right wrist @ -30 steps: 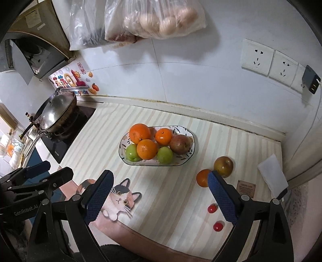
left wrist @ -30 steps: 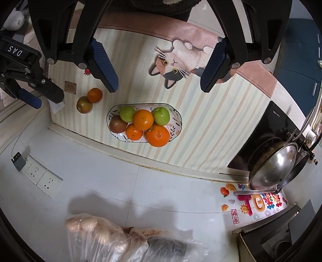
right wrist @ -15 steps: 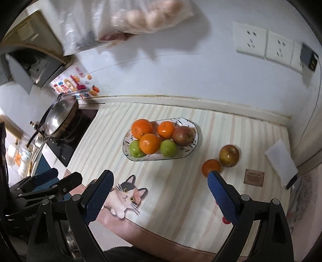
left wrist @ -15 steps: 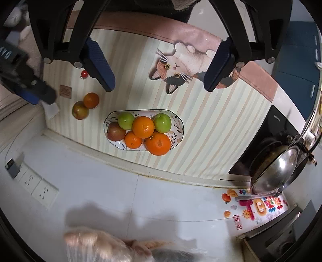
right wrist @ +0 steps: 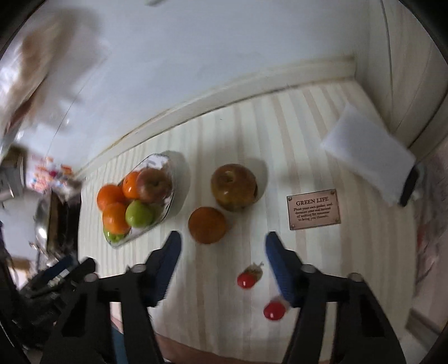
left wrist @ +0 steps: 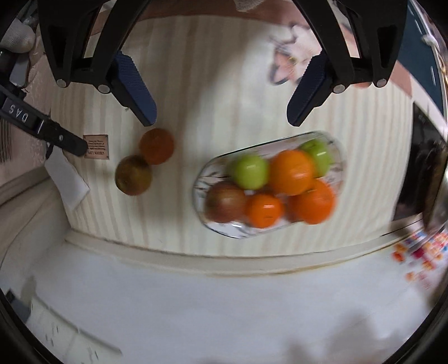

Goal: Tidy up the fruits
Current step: 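Move both tools toward the tangerine and pear beside the card, then grasp the tangerine with the left tool while the right tool grasps the brown pear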

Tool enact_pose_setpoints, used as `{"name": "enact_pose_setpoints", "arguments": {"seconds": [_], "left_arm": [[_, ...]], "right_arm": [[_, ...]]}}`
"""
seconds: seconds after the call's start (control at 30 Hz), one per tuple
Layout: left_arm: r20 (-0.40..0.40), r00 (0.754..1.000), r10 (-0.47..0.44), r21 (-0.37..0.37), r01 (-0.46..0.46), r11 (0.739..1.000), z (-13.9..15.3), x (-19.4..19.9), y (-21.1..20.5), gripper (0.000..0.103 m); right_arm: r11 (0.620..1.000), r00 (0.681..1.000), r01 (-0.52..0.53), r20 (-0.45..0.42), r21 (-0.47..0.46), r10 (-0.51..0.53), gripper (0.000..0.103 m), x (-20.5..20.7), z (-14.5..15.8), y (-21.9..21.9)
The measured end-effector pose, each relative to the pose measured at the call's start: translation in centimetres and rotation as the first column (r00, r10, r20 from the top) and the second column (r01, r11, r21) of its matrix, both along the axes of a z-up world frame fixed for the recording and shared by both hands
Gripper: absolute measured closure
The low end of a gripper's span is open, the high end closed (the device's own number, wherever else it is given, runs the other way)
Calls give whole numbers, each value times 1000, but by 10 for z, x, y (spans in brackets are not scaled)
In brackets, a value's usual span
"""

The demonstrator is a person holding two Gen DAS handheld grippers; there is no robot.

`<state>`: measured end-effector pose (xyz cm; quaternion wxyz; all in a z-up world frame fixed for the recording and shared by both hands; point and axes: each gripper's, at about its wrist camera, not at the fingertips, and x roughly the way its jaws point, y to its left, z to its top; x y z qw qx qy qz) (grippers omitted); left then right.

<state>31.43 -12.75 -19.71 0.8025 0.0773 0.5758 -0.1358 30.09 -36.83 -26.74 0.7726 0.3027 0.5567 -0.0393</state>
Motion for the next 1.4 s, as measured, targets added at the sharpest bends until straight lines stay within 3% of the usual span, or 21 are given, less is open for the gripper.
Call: {"name": "enact_pose_setpoints", "arguments": {"seconds": [0.1, 0.3, 0.4, 0.43, 0.47, 0.57, 0.6, 1.0, 1.2, 1.4], "left_arm": [[-56, 997, -55, 14, 56, 998, -26, 17, -31, 8], [-180, 975, -127, 9, 131, 991, -76, 38, -72, 8], [-245, 956, -159, -26, 157, 987, -99, 42, -88, 8], [-260, 951, -168, -29, 167, 986, -105, 42, -94, 8], [-265, 948, -178, -36, 174, 984, -108, 42, -97, 10], [-257, 951, -172, -31, 169, 985, -114, 43, -103, 48], [-251, 951, -183, -39, 179, 983, -114, 44, -103, 48], [-246, 963, -107, 12, 113, 994, -108, 10, -22, 48], [-272, 962, -24, 30, 34, 999, -113, 1, 25, 48], [-294, 955, 33, 2, -33, 999, -110, -4, 64, 48]], "right_arm": [[999, 1000, 25, 3, 29, -25, 49, 13, -13, -11], [998, 999, 27, -43, 65, -24, 48, 42, -36, -21], [996, 996, 39, -83, 76, -32, 35, 53, -50, -27], [996, 995, 45, -90, 80, -38, 35, 55, -54, -29], [995, 994, 51, -100, 81, -43, 35, 58, -59, -30], [995, 992, 53, -116, 86, -43, 35, 63, -66, -31], [995, 992, 50, -122, 89, -38, 35, 65, -68, -31], [995, 979, -84, -180, 52, 92, 32, 106, -94, 5], [977, 967, -194, -183, -86, 176, 38, 113, -96, 39], [952, 937, -303, -192, -38, 291, 39, 86, -89, 83]]}}
